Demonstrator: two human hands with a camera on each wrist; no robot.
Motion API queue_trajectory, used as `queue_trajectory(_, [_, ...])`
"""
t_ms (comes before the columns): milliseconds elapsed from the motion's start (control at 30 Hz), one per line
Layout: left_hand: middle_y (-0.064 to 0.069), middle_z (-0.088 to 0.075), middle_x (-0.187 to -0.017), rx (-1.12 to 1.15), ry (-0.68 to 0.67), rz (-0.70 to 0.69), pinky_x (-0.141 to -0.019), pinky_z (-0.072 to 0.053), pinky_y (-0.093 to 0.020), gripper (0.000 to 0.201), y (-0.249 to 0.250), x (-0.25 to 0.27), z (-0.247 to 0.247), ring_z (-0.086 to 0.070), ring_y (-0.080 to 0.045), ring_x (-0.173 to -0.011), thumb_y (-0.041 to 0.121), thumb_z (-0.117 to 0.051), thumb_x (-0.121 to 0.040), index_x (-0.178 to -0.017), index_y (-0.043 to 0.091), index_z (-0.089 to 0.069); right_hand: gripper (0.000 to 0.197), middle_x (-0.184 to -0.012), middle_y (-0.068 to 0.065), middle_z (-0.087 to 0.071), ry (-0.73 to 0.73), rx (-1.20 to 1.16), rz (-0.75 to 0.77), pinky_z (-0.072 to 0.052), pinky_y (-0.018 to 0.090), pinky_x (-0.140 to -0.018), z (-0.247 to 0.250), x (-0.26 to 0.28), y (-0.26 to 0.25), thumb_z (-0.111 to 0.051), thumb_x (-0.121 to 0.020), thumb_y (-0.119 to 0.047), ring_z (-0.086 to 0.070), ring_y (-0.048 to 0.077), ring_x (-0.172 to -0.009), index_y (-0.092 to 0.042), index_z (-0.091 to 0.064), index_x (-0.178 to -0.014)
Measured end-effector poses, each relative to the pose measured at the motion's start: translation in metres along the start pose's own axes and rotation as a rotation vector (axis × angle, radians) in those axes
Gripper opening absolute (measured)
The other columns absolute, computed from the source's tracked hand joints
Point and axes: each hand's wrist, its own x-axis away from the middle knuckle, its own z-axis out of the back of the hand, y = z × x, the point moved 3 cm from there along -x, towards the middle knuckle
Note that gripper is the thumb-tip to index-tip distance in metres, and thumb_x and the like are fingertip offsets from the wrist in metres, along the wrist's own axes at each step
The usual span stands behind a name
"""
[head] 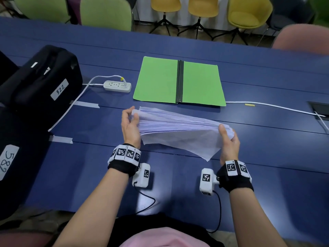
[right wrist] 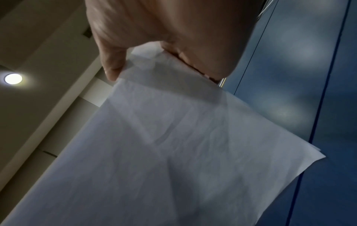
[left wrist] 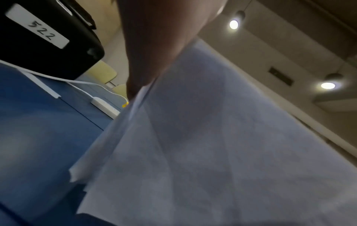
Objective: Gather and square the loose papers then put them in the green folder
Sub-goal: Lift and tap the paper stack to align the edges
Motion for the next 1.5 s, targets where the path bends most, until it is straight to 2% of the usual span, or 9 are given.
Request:
queue_trajectory(167, [0.003, -0.054, -0.13, -0.076, -0.234, 0.045, -0.104, -0.039, -0.029, 0.041, -0.004, 0.001, -0.01, -0.05, -0.014, -0.122, 0.046, -0.062, -0.081, -0.118, 0.03, -0.052, 0.018, -0.087, -0.007, -0.066, -0.04, 0.012, -0.027, -0.049, 0.009, -0.056, 0.0, 0.0, 0.0, -0.063, -0.089, -0.026, -0.064, -0.006, -0.064, -0.017, -0.061, -0.104])
queue_trajectory(300, [0.01, -0.063, -0.096, -0.098, -0.059, 0.051, -0.079, -0.046, -0.016, 0.037, 0.002, 0.001, -0.015, -0.058, -0.004, -0.087, 0.03, -0.072, -0.081, -0.11, 0.01, -0.062, 0.017, -0.081, -0.005, -0.063, -0.023, 0.026, -0.005, -0.047, 0.008, -0.052, 0.0, -0.002, -0.001, -0.061, -0.09, -0.024, -0.06, -0.007, -0.055, -0.013, -0.058, -0.102])
queue_trajectory(500, [0.006, -0.061, -0.101, -0.115, 0.112, 0.018, -0.074, -0.044, -0.016, 0.035, 0.002, 0.006, -0.019, -0.057, -0.004, -0.079, 0.02, -0.073, -0.078, -0.111, 0.012, -0.06, 0.023, -0.094, -0.009, -0.066, -0.122, 0.092, 0.005, -0.047, 0.017, -0.071, 0.005, -0.002, 0.004, -0.067, -0.082, -0.04, -0.063, -0.004, -0.073, -0.029, -0.058, -0.1])
queue_trajectory(600, [0.007, -0.061, -0.108, -0.197, 0.066, -0.06, -0.084, -0.042, -0.013, 0.034, 0.007, 0.01, -0.021, -0.057, -0.006, -0.094, 0.02, -0.068, -0.08, -0.112, 0.013, -0.06, 0.044, -0.106, -0.014, -0.065, -0.207, 0.121, 0.001, -0.048, 0.007, -0.072, 0.009, -0.002, 0.007, -0.072, -0.074, -0.041, -0.063, -0.007, -0.089, -0.038, -0.051, -0.113])
queue_trajectory(733, [0.005, -0.064, -0.111, -0.179, 0.037, -0.038, -0.093, -0.045, -0.028, 0.035, 0.006, 0.01, -0.019, -0.058, -0.014, -0.103, 0.023, -0.061, -0.075, -0.109, 0.016, -0.062, 0.063, -0.113, -0.01, -0.065, -0.281, 0.202, -0.009, -0.051, 0.009, -0.073, 0.016, -0.004, 0.013, -0.075, -0.076, -0.005, -0.065, -0.004, -0.094, -0.024, -0.047, -0.129])
queue_trajectory(933, [0.002, -0.052, -0.129, -0.255, -0.122, -0.196, -0.105, -0.036, -0.02, 0.051, 0.01, 0.013, -0.014, -0.048, -0.01, -0.122, 0.029, -0.072, -0.077, -0.123, 0.019, -0.052, 0.025, -0.095, -0.007, -0.068, -0.319, 0.34, -0.068, -0.052, 0.013, -0.073, 0.016, -0.006, 0.021, -0.076, -0.077, -0.009, -0.066, 0.001, -0.079, -0.025, -0.064, -0.092])
queue_trajectory(1067, [0.0, -0.047, -0.13, -0.379, -0.174, -0.306, -0.103, -0.04, -0.028, 0.021, 0.013, 0.011, -0.01, -0.049, -0.014, -0.125, 0.015, -0.073, -0.078, -0.097, 0.01, -0.064, 0.022, -0.095, -0.007, -0.068, -0.285, 0.323, -0.051, -0.051, 0.007, -0.064, 0.014, -0.009, 0.023, -0.076, -0.077, -0.011, -0.065, -0.01, -0.071, -0.026, -0.064, -0.09])
queue_trajectory(1200, [-0.006, -0.055, -0.129, -0.34, -0.179, -0.254, -0.091, -0.045, -0.018, 0.008, 0.018, 0.005, -0.002, -0.057, 0.007, -0.101, 0.002, -0.064, -0.084, -0.087, 0.009, -0.066, 0.021, -0.095, -0.006, -0.07, -0.281, 0.301, -0.059, -0.052, 0.01, -0.065, 0.016, -0.008, 0.024, -0.077, -0.076, -0.01, -0.068, -0.006, -0.073, -0.024, -0.067, -0.089])
queue_trajectory(1500, [0.005, -0.055, -0.129, -0.166, -0.08, 0.08, -0.101, -0.039, -0.03, 0.025, 0.006, -0.008, 0.013, -0.053, -0.019, -0.112, 0.006, -0.053, -0.092, -0.113, 0.018, -0.059, 0.024, -0.08, -0.015, -0.075, -0.275, 0.204, -0.08, -0.051, 0.01, -0.06, 0.018, -0.001, 0.021, -0.074, -0.078, -0.005, -0.069, -0.003, -0.073, -0.017, -0.068, -0.097])
